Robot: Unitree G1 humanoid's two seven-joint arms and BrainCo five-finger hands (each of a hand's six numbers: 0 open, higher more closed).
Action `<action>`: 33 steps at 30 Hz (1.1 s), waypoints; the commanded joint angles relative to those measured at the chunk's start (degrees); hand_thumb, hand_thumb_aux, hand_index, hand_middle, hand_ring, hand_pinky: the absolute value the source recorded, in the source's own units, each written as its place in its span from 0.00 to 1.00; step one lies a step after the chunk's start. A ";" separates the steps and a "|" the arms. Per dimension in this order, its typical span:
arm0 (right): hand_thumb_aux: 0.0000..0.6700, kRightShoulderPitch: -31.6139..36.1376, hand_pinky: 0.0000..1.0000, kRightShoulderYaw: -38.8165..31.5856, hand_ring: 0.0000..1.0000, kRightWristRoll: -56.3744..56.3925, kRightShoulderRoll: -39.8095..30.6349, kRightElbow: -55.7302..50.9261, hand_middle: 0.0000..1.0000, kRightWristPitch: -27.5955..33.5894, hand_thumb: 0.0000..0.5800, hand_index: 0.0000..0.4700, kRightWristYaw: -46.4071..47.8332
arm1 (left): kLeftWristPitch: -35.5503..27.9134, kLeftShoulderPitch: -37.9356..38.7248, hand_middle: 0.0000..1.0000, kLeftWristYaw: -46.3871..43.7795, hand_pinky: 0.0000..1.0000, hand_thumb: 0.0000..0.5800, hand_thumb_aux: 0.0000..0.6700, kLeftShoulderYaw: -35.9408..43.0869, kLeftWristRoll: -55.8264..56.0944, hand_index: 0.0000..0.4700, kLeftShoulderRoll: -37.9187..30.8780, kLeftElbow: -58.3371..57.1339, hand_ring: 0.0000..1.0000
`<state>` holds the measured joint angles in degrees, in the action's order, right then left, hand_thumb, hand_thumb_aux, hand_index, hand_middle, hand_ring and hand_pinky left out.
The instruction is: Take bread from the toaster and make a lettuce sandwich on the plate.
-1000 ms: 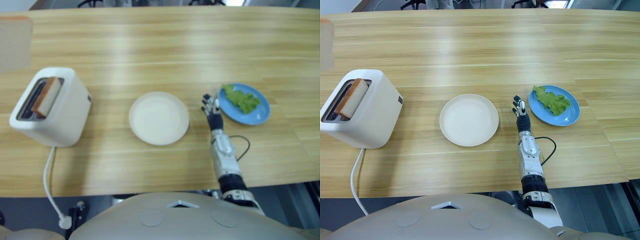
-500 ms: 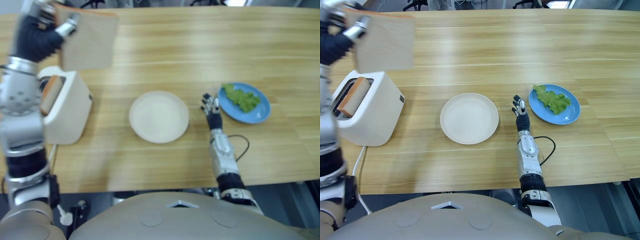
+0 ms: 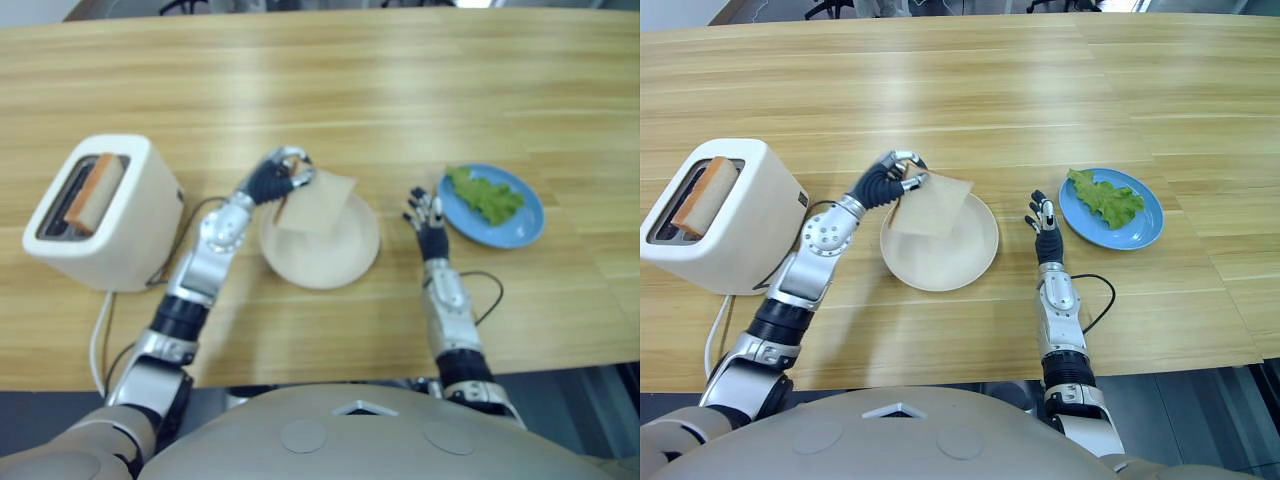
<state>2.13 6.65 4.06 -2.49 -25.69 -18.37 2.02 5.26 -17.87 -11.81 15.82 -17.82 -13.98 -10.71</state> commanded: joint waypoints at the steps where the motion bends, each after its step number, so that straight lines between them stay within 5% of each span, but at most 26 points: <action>1: 0.00 -0.98 0.00 -0.21 0.00 -0.24 0.07 -0.13 0.00 1.76 0.00 0.00 -0.06 | 2.89 -2.53 1.00 -1.71 1.00 1.00 1.00 2.11 -0.90 0.98 0.02 -7.74 1.00; 15: 0.00 -1.65 0.00 -0.43 0.00 -0.42 0.31 1.18 0.00 2.64 0.00 0.00 -0.17 | 4.06 0.16 1.00 -3.76 1.00 1.00 0.98 4.40 -4.99 0.96 -3.70 -8.69 1.00; 16: 0.00 -1.61 0.00 -0.45 0.00 -0.44 0.29 1.27 0.00 2.69 0.00 0.00 -0.17 | 4.42 -0.07 1.00 -2.91 1.00 0.89 0.67 5.11 -7.19 0.66 -4.67 -8.41 1.00; 17: 0.00 -1.59 0.00 -0.47 0.00 -0.45 0.28 1.35 0.00 2.72 0.00 0.00 -0.17 | 4.68 -0.24 1.00 -2.26 1.00 0.89 0.67 5.59 -8.68 0.66 -5.32 -8.22 1.00; 18: 0.00 -1.61 0.00 -0.47 0.00 -0.45 0.27 1.43 0.00 2.73 0.00 0.00 -0.15 | 4.17 -0.49 0.85 -1.08 0.85 0.00 0.00 5.98 -10.93 0.00 -6.20 -7.75 0.85; 19: 0.00 -1.64 0.00 -0.49 0.00 -0.45 0.25 1.52 0.00 2.74 0.00 0.00 -0.09 | 3.59 -0.72 0.00 0.33 0.00 0.00 0.00 6.35 -13.49 0.00 -7.23 -7.12 0.00; 29: 0.00 -2.48 0.00 -0.52 0.00 -0.43 -0.06 2.40 0.00 3.06 0.00 0.00 0.23 | -3.48 1.62 0.00 13.25 0.00 0.00 0.00 8.25 -43.91 0.00 -17.32 12.78 0.00; 33: 0.00 -2.61 0.00 -1.00 0.00 -1.34 -0.30 3.23 0.00 2.75 0.00 0.00 -0.09 | -4.01 3.87 0.00 13.31 0.00 0.00 0.00 5.15 -44.02 0.00 -18.24 19.84 0.00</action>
<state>0.43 6.45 3.79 -2.74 -21.98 -16.90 2.10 1.60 -15.46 1.63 22.49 -61.64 -31.44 5.89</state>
